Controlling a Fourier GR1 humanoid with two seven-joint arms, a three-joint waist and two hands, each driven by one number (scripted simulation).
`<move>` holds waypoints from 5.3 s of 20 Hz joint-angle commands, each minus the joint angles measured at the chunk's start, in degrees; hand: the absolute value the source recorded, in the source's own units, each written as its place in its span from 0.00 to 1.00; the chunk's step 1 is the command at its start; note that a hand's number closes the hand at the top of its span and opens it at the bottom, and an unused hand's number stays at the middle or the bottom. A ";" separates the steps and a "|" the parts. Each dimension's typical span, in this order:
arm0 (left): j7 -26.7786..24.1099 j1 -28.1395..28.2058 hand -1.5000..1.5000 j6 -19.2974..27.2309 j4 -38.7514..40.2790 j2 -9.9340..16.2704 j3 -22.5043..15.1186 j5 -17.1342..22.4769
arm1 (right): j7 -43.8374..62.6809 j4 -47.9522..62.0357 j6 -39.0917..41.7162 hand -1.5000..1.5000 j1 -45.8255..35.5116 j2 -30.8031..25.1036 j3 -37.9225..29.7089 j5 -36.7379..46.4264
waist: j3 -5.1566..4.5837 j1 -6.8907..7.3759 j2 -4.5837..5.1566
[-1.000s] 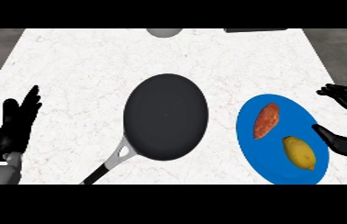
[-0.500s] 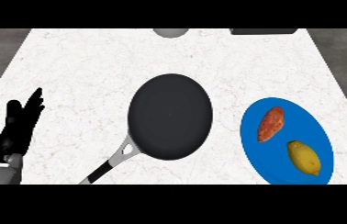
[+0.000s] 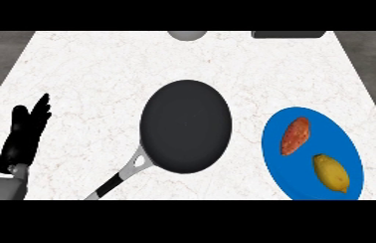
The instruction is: Pick the lemon from the plate and place it in the pan
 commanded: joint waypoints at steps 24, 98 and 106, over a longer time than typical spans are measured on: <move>2.09 -0.69 0.50 -2.55 -0.83 -4.45 3.72 -6.70 | 7.26 -1.53 -1.65 0.00 2.77 10.35 14.83 39.89 | 0.18 -0.05 0.03; 1.70 -1.67 0.50 -9.68 -1.67 -12.05 11.25 -14.09 | 68.90 -17.17 -30.41 1.00 -8.19 57.18 53.93 87.88 | 0.12 1.59 0.50; 2.83 -4.10 0.50 -9.96 -0.50 -10.69 12.08 -14.86 | 71.39 7.36 -44.29 1.00 -26.55 57.19 45.80 71.15 | 0.18 1.36 0.37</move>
